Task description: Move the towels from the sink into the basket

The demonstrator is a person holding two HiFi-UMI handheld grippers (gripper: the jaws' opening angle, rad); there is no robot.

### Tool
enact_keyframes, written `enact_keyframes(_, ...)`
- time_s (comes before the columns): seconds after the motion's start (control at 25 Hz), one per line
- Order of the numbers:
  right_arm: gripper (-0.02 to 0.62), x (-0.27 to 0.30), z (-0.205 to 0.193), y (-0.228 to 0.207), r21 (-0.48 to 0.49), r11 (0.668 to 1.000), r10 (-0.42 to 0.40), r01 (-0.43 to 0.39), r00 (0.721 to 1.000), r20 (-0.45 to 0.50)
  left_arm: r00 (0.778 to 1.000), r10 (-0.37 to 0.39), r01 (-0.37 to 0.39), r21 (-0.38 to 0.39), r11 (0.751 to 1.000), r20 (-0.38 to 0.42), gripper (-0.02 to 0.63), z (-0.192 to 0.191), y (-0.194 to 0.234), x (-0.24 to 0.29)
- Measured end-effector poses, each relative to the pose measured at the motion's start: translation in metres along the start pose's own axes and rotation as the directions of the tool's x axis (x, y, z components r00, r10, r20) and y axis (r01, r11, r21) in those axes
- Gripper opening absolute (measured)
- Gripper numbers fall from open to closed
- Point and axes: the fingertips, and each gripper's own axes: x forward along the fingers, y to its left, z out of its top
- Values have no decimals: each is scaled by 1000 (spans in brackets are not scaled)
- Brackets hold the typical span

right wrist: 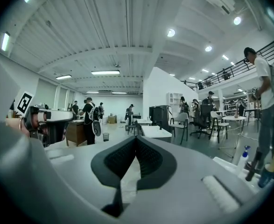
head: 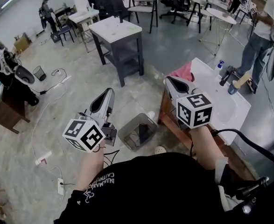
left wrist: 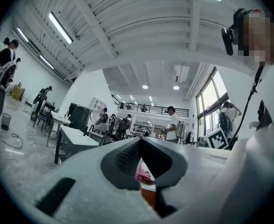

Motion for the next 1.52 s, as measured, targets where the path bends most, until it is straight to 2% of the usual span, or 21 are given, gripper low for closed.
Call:
enact_keyframes(0.32, 8, 11, -8, -90, -5, 997, -81, 81, 996, -27, 993, -113, 113, -7, 994, -34, 2, -18, -15, 100)
enact_keyframes(0.52, 8, 25, -13, -146, -13, 993, -122, 121, 992, -45, 986, -162, 160, -46, 986, -43, 2, -35, -16, 161)
enact_keyframes(0.84, 8, 50, -28, -222, 2, 993, -113, 114, 987, -112, 981, -186, 181, -72, 981, -64, 2, -67, -18, 244)
enact_keyframes(1.04, 7, 63, -44, -251, -15, 996, -92, 91, 988, -128, 979, -185, 178, -93, 980, -79, 2, -90, -18, 280)
enact_keyframes(1.16, 8, 69, -55, -268, -21, 995, -102, 100, 984, -143, 973, -204, 195, -90, 977, -110, 2, -102, -20, 299)
enact_keyframes(1.32, 8, 85, -55, -297, 17, 995, -95, 99, 984, -152, 964, -220, 209, -90, 974, -146, 2, -102, -21, 331)
enact_keyframes(1.52, 8, 103, -82, -317, 30, 996, -82, 89, 978, -192, 959, -201, 185, -98, 978, -201, 2, -129, -12, 346)
